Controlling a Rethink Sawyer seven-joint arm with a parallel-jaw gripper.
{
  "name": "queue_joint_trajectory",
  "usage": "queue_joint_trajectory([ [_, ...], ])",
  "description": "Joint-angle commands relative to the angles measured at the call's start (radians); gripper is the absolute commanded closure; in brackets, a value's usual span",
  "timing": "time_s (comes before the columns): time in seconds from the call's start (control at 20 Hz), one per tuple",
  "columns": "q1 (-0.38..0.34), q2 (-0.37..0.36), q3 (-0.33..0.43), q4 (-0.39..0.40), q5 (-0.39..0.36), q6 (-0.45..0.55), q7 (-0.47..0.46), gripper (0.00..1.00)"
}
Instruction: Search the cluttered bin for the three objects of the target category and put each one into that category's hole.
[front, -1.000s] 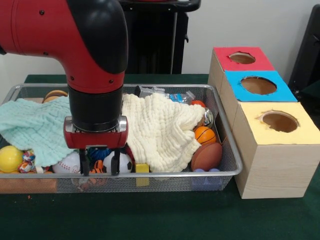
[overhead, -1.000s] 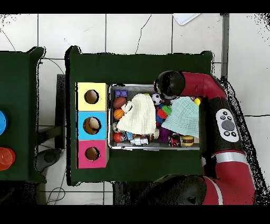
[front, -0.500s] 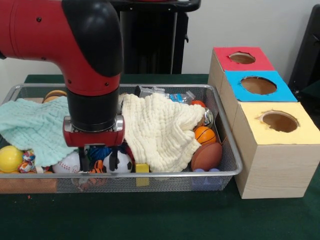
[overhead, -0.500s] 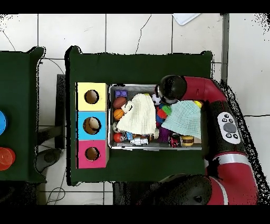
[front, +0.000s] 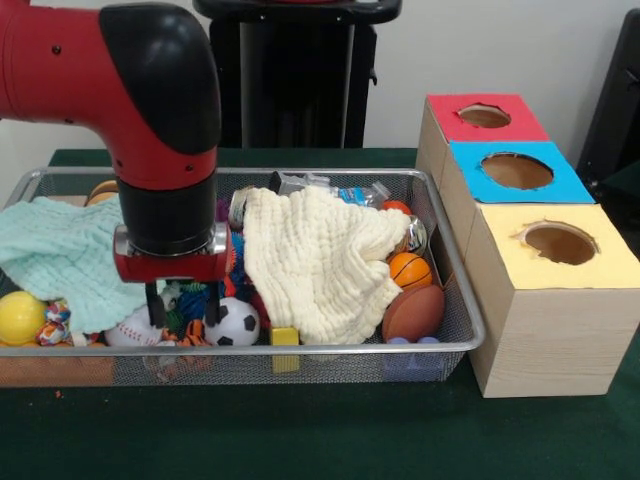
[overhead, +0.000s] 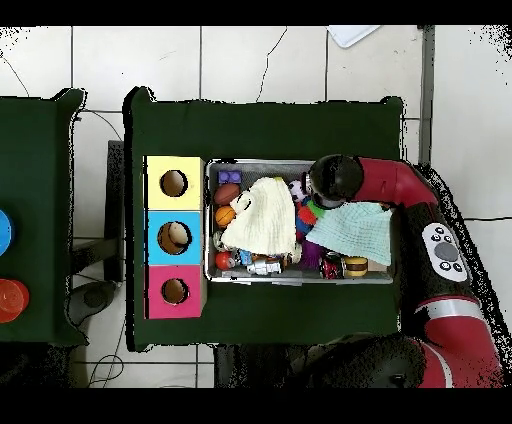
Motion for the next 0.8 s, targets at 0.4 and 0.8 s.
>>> queue_joint_trajectory([
  [0.4,0.0,0.283,0.015,-0.045,-0.126,-0.278,-0.091,0.0],
  [0.8,0.038,0.287,-0.015,-0.075,-0.11,-0.175,-0.076,1.0],
])
